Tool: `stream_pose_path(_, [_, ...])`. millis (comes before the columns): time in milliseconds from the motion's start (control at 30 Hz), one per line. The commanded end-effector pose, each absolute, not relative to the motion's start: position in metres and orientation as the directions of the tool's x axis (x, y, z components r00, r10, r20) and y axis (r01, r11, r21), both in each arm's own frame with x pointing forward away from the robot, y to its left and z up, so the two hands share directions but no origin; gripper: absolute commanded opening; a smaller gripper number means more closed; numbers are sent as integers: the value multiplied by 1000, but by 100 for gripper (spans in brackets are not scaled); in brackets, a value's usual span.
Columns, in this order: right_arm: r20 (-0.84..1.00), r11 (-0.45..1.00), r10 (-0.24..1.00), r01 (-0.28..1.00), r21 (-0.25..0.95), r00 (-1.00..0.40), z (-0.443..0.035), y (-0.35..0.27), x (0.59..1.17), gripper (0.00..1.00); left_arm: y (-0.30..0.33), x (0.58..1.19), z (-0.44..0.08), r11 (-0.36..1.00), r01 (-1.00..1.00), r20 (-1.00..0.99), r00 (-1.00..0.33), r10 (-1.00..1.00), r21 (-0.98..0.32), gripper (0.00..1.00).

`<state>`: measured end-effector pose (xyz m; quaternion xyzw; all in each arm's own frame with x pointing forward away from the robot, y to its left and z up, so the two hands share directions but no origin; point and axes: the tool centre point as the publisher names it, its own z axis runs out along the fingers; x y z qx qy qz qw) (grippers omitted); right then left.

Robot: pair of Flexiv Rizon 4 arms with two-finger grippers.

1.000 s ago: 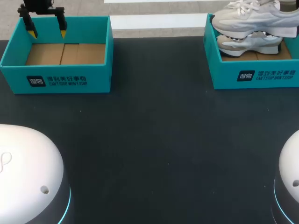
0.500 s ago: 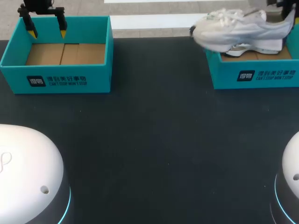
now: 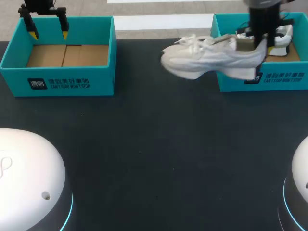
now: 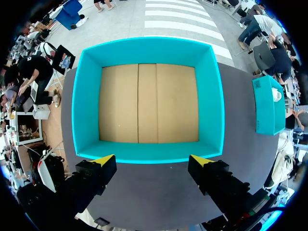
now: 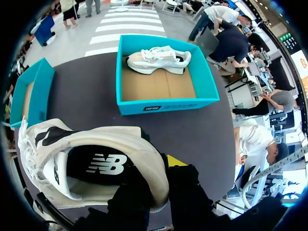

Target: Take the shoe out of the shoebox, open the shoe tongue, remove and reinsert the insole, then place the shoe into the shoebox

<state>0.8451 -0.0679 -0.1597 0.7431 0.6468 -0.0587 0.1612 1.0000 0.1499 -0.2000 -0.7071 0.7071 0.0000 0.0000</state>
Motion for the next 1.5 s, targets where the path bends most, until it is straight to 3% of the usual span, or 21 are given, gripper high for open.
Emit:
stream_pose_path(33, [-350, -119, 921, 980, 161, 170, -175, -24, 836, 0, 150, 1000, -200, 0, -1000, 0, 0, -1000, 0, 100])
stream_pose_path(267, [-355, -134, 916, 978, 161, 184, -198, 14, 791, 0, 150, 1000, -200, 0, -1000, 0, 0, -1000, 0, 100])
stream_pose_path(733, [-385, -136, 906, 982, 128, 175, -268, 34, 733, 0, 150, 1000, -200, 0, -1000, 0, 0, -1000, 0, 100])
stream_pose_path(1500, [-297, -9, 954, 994, 109, 41, -339, 100, 729, 0, 150, 1000, -200, 0, -1000, 0, 0, -1000, 0, 100])
